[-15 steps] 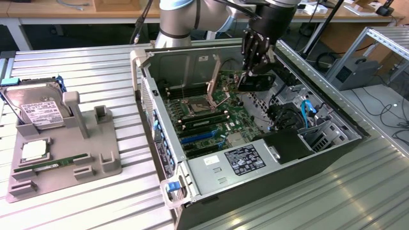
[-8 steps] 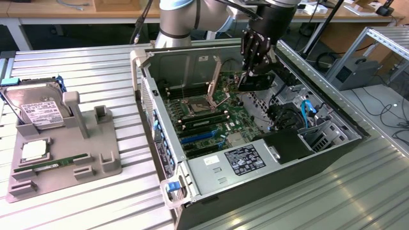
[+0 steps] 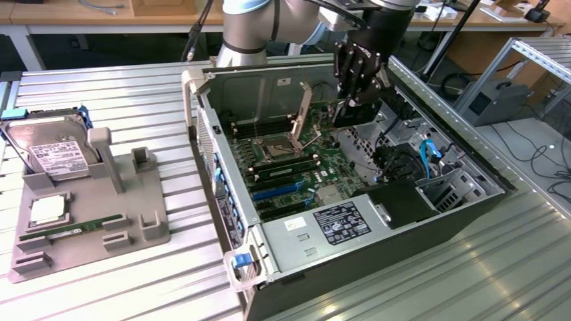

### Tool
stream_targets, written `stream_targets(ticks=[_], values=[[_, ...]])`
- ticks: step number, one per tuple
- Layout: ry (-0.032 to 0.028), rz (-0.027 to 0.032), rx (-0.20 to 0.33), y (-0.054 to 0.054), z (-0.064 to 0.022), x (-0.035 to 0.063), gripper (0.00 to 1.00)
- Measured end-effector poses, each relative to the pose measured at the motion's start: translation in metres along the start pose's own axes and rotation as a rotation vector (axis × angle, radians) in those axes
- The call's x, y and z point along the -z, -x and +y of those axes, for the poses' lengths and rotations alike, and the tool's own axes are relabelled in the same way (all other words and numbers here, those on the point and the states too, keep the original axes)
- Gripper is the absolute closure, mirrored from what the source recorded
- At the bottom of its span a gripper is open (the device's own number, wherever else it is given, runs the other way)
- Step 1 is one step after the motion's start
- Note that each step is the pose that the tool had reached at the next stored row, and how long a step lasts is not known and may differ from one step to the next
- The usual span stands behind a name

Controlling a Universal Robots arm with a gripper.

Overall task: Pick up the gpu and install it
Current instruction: 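Insert the gpu into the slot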

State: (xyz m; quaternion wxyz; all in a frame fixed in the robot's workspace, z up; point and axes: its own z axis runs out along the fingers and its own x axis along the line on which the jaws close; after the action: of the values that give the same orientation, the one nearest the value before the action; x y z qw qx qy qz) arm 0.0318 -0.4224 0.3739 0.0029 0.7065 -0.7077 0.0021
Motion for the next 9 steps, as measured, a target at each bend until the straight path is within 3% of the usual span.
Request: stream_targets(ticks=[9], values=[[-0.0001, -0.0001, 0.013, 0.0000, 0.0019, -0.0001, 0.73]])
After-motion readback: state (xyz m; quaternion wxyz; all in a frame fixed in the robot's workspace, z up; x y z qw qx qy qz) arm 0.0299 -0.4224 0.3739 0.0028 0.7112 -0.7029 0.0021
